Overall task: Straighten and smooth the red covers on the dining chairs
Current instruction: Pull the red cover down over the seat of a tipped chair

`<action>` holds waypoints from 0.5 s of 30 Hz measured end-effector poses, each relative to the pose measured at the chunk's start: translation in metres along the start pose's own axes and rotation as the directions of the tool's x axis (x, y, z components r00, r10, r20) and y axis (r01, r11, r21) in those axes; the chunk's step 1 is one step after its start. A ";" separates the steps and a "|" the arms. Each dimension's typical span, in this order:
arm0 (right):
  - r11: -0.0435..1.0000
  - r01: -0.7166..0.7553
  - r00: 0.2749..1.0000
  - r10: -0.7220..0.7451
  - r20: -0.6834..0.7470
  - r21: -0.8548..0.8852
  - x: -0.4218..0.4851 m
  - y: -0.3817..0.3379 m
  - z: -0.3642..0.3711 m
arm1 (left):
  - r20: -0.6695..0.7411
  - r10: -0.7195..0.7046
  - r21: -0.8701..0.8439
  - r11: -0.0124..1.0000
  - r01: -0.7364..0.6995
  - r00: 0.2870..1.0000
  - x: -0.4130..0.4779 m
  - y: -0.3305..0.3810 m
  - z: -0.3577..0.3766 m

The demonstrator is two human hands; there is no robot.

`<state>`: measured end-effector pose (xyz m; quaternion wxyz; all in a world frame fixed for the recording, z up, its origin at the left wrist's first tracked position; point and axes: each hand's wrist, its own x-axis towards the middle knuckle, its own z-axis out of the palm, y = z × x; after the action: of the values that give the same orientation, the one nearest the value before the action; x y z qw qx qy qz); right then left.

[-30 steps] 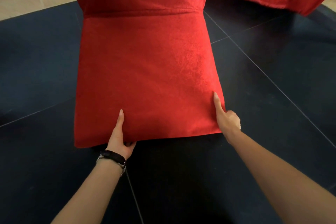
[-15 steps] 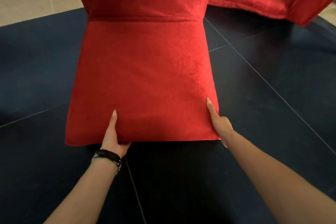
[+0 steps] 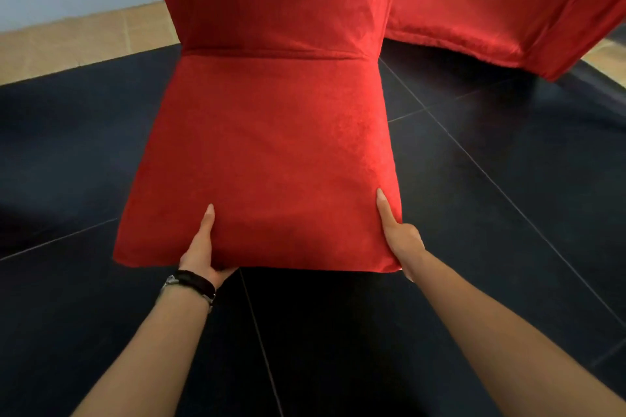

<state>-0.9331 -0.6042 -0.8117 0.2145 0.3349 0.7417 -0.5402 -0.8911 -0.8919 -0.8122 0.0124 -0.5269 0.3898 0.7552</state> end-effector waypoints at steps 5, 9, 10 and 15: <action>0.998 -0.037 0.999 0.037 -0.003 -0.046 -0.040 -0.025 -0.019 | -0.028 -0.029 0.029 0.999 0.030 0.999 -0.046 0.025 -0.002; 0.990 -0.084 0.996 0.084 -0.003 -0.109 -0.087 -0.038 -0.036 | -0.076 -0.059 0.062 0.996 0.064 0.995 -0.094 0.042 -0.011; 0.987 -0.100 0.995 0.100 -0.004 -0.124 -0.099 -0.042 -0.040 | -0.084 -0.065 0.068 0.995 0.071 0.994 -0.106 0.047 -0.013; 0.976 -0.138 0.990 0.139 -0.008 -0.167 -0.159 -0.069 -0.061 | -0.119 -0.110 0.086 0.989 0.120 0.987 -0.168 0.076 -0.018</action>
<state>-0.8725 -0.6016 -0.6382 0.2805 0.3655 0.7587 -0.4606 -0.8351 -0.8895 -0.6358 0.0583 -0.5895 0.3936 0.7030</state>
